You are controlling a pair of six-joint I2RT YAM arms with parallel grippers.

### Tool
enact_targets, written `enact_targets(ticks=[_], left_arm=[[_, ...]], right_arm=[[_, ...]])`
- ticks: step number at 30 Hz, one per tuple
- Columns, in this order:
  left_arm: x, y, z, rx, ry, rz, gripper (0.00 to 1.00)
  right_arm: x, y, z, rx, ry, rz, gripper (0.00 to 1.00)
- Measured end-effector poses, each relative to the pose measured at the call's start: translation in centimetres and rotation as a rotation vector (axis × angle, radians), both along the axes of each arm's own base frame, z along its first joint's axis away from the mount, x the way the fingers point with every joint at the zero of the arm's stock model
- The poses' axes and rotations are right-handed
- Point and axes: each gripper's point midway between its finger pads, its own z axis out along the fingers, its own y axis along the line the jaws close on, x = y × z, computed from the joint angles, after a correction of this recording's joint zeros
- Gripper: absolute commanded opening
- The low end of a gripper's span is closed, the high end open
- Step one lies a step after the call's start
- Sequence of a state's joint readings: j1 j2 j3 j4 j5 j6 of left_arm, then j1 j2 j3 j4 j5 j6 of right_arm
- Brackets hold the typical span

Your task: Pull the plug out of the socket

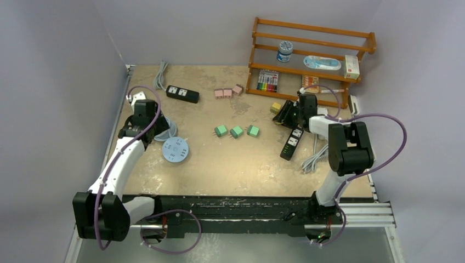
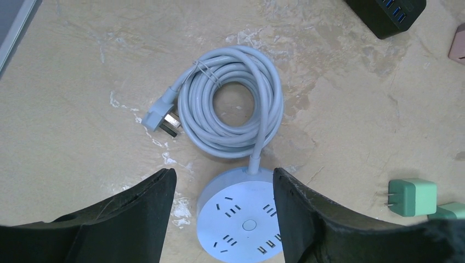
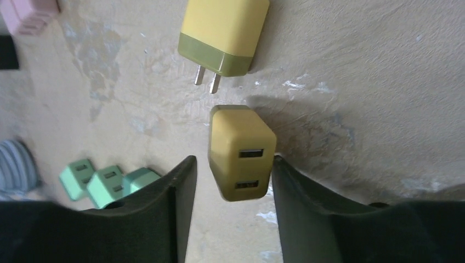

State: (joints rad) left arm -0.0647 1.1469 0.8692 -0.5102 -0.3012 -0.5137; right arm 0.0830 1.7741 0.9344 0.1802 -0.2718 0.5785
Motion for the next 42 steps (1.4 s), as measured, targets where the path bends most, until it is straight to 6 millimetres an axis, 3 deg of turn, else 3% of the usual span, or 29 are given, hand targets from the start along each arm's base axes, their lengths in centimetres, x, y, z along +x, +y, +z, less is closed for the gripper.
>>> enact_targets(ticks=[1, 3, 9, 13, 16, 18, 21, 24, 31, 37, 42], left_arm=[[0.0, 0.0, 0.1, -0.001, -0.005, 0.0, 0.65], [0.2, -0.1, 0.4, -0.003, -0.017, -0.002, 0.65], [0.6, -0.3, 0.7, -0.013, -0.04, -0.011, 0.64], [0.8, -0.4, 0.8, -0.017, -0.047, -0.015, 0.64], [0.9, -0.5, 0.9, -0.023, -0.053, -0.02, 0.64], [1.0, -0.7, 0.9, -0.027, -0.056, -0.025, 0.64], [1.0, -0.7, 1.0, -0.03, -0.057, -0.028, 0.64], [1.0, -0.8, 1.0, -0.033, -0.058, -0.031, 0.63], [1.0, -1.1, 1.0, -0.046, -0.061, -0.046, 0.63], [1.1, -1.4, 1.1, -0.056, -0.063, -0.057, 0.61], [1.0, -1.6, 1.0, -0.064, -0.062, -0.067, 0.6]], right_arm=[[-0.1, -0.1, -0.1, -0.006, 0.005, 0.003, 0.78], [0.0, -0.4, 0.0, -0.026, 0.003, 0.0, 0.84], [1.1, -1.9, 2.9, -0.111, -0.074, -0.051, 0.82], [1.9, -2.6, 7.8, -0.243, -0.218, -0.096, 0.77], [3.9, 0.3, 12.6, -0.298, -0.356, -0.045, 0.76], [5.6, 3.8, 15.8, -0.318, -0.456, 0.016, 0.75], [7.0, 8.8, 18.0, -0.339, -0.558, 0.103, 0.75], [7.8, 13.2, 17.6, -0.36, -0.59, 0.2, 0.72], [11.4, 19.2, 14.5, -0.451, -0.604, 0.338, 0.71], [16.3, 22.5, 12.9, -0.544, -0.618, 0.348, 0.7], [18.6, 23.2, 8.7, -0.62, -0.564, 0.37, 0.68]])
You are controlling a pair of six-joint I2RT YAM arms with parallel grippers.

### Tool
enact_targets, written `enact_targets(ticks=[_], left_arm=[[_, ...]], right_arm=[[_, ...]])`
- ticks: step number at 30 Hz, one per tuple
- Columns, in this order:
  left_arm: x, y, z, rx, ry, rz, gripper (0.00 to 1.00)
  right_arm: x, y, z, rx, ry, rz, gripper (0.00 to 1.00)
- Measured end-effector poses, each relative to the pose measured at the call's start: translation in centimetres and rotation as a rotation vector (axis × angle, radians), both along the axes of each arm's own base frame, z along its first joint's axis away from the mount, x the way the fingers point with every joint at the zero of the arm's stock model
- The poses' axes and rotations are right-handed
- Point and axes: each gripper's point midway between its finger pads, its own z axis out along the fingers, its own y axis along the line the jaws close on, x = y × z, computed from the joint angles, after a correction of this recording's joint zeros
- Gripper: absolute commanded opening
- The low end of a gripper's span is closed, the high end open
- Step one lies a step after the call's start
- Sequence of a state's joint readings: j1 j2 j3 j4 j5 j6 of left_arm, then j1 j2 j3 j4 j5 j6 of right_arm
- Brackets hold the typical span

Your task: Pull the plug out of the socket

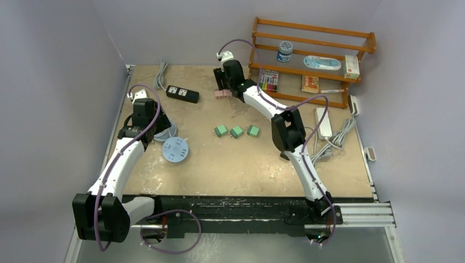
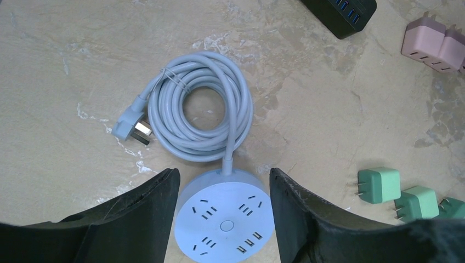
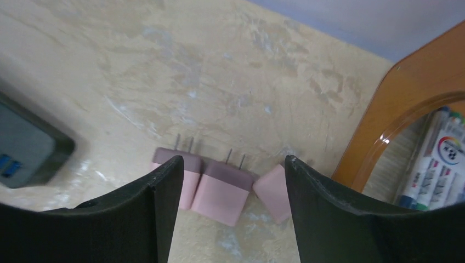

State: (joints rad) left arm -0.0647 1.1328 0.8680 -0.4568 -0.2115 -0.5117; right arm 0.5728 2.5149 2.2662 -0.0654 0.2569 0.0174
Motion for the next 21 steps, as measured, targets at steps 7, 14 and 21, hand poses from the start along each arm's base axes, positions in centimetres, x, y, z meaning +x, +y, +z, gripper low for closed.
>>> enact_targets(ticks=[7, 14, 21], left_arm=[[0.0, -0.1, 0.0, -0.004, 0.001, -0.006, 0.58], [0.0, -0.3, 0.0, -0.009, 0.001, -0.012, 0.57], [0.0, -0.3, -0.1, -0.009, 0.004, -0.015, 0.57]], right_arm=[[1.4, -3.5, -4.9, -0.045, 0.087, -0.048, 0.6], [4.0, -5.5, -3.9, 0.022, 0.061, -0.038, 0.46], [5.4, -5.0, -4.6, 0.114, 0.062, 0.005, 0.37]])
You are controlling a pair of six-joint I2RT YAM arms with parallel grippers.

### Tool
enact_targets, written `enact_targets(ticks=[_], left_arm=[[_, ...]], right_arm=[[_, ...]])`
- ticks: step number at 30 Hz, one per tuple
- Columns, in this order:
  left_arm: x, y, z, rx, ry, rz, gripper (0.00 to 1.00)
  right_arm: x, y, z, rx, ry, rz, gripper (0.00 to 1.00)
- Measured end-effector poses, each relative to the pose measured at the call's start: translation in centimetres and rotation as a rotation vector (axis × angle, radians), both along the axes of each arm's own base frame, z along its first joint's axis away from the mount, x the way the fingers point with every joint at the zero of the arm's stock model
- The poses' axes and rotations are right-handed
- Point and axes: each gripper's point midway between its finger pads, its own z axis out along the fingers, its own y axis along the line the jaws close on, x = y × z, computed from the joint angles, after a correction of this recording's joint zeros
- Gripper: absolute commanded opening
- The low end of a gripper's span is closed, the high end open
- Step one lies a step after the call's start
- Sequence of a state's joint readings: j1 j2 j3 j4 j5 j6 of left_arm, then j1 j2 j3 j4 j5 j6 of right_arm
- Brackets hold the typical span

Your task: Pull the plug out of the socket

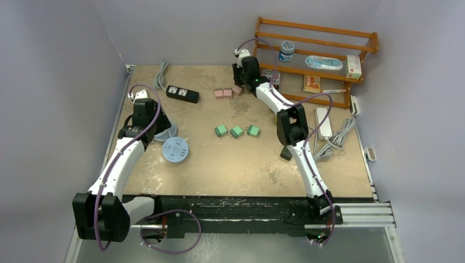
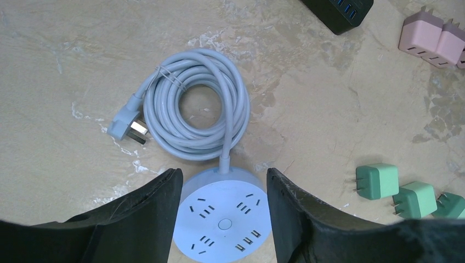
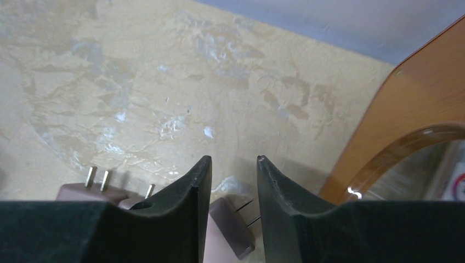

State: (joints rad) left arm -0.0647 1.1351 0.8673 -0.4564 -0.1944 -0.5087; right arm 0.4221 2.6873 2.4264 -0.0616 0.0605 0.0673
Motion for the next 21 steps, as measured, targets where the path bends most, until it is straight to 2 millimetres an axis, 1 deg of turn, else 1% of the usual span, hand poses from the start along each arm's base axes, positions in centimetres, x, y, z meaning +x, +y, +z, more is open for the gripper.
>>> enact_targets(ticks=[5, 8, 13, 18, 21], left_arm=[[0.0, 0.0, -0.3, 0.004, 0.01, -0.003, 0.56], [0.1, 0.0, -0.4, 0.004, 0.014, -0.003, 0.56], [0.1, 0.0, -0.5, 0.004, 0.016, -0.003, 0.56], [0.1, 0.0, -0.6, 0.005, 0.019, -0.002, 0.56], [0.2, 0.0, -0.6, 0.005, 0.019, -0.002, 0.56]], right_arm=[[-0.1, 0.0, -3.2, 0.016, 0.054, 0.017, 0.37], [-0.2, 0.3, -3.4, 0.028, 0.056, 0.026, 0.36], [-0.4, 0.3, -3.5, 0.044, 0.05, 0.023, 0.34], [-2.4, 0.2, -3.7, 0.062, 0.083, 0.015, 0.33], [-3.0, 0.0, -3.7, 0.081, 0.091, 0.002, 0.33]])
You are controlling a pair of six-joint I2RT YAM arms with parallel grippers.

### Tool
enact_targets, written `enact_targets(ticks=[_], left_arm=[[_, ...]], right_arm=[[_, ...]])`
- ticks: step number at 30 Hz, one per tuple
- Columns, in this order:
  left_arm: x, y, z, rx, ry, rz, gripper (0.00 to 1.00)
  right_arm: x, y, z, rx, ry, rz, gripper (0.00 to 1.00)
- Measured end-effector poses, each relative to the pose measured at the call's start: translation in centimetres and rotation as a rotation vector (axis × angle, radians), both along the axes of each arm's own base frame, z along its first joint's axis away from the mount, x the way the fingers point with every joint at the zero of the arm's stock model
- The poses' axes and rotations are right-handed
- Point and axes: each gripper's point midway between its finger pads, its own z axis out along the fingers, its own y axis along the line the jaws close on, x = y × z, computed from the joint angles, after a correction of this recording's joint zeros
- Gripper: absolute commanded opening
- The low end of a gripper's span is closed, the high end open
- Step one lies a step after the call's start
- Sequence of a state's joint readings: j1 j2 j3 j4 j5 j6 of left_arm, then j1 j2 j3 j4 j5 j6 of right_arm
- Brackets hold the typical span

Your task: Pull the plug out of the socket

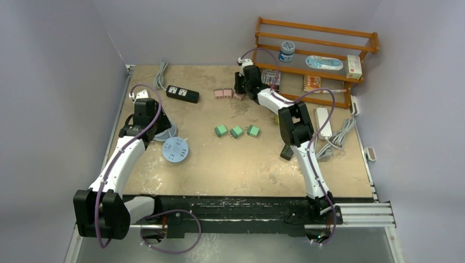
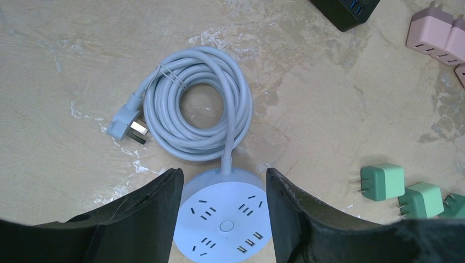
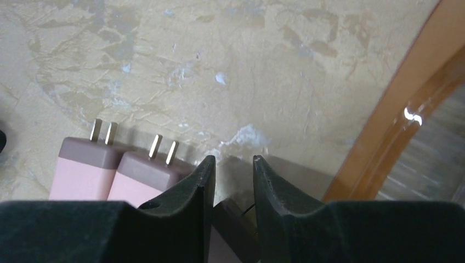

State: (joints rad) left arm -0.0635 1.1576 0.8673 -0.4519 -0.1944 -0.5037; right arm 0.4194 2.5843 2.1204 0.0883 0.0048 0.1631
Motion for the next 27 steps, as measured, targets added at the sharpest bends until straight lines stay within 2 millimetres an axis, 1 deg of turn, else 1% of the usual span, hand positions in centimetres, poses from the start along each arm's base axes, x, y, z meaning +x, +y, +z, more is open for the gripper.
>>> enact_targets(ticks=[4, 6, 9, 11, 14, 16, 17, 18, 20, 21, 22, 23, 25, 26, 27], left_arm=[[0.0, 0.0, 0.0, 0.0, -0.001, 0.0, 0.56], [0.0, 0.0, 0.0, 0.0, -0.001, 0.001, 0.56], [0.0, 0.0, 0.0, 0.0, -0.001, 0.001, 0.59], [0.0, 0.1, 0.0, 0.003, -0.001, 0.005, 0.62], [0.0, 0.4, 0.1, 0.01, -0.003, 0.014, 0.64], [0.1, 0.4, 0.1, 0.009, -0.004, 0.015, 0.64], [0.1, 0.4, 0.1, 0.009, -0.006, 0.016, 0.65], [0.1, 0.4, 0.3, 0.008, -0.011, 0.018, 0.69], [0.1, 0.5, 0.9, 0.004, -0.036, 0.024, 0.72], [0.2, 0.4, 1.4, -0.002, -0.064, 0.027, 0.72], [0.2, 0.4, 2.1, -0.011, -0.095, 0.03, 0.73], [0.1, 0.3, 2.6, -0.023, -0.12, 0.033, 0.73], [0.1, 0.0, 4.1, -0.054, -0.189, 0.039, 0.74], [0.1, -0.1, 4.7, -0.064, -0.218, 0.04, 0.75], [0.1, -0.2, 5.4, -0.075, -0.252, 0.042, 0.75]], right_arm=[[-0.8, -0.5, 0.0, 0.013, 0.013, -0.016, 0.37], [-1.0, -0.5, 0.1, 0.02, 0.017, -0.02, 0.41], [-1.0, -0.4, 0.6, 0.031, 0.01, -0.024, 0.48], [-0.8, -0.4, 1.3, 0.041, -0.003, -0.026, 0.51], [-0.7, -0.3, 3.0, 0.062, -0.024, -0.029, 0.55], [-0.8, 0.1, 3.9, 0.07, -0.037, -0.019, 0.6], [-0.8, 0.3, 4.8, 0.078, -0.059, -0.011, 0.65], [-0.8, 0.4, 6.0, 0.087, -0.084, -0.004, 0.7], [-1.1, 0.3, 8.9, 0.104, -0.133, 0.008, 0.75], [-1.3, 0.1, 11.2, 0.117, -0.17, 0.011, 0.77], [-1.6, -0.2, 12.9, 0.124, -0.198, 0.012, 0.78], [-2.2, -0.5, 15.3, 0.138, -0.237, 0.013, 0.8], [-4.3, -1.5, 19.8, 0.171, -0.311, 0.013, 0.86], [-5.7, -2.2, 21.8, 0.19, -0.347, 0.011, 0.96], [-7.3, -3.0, 23.5, 0.21, -0.379, 0.007, 0.99]])
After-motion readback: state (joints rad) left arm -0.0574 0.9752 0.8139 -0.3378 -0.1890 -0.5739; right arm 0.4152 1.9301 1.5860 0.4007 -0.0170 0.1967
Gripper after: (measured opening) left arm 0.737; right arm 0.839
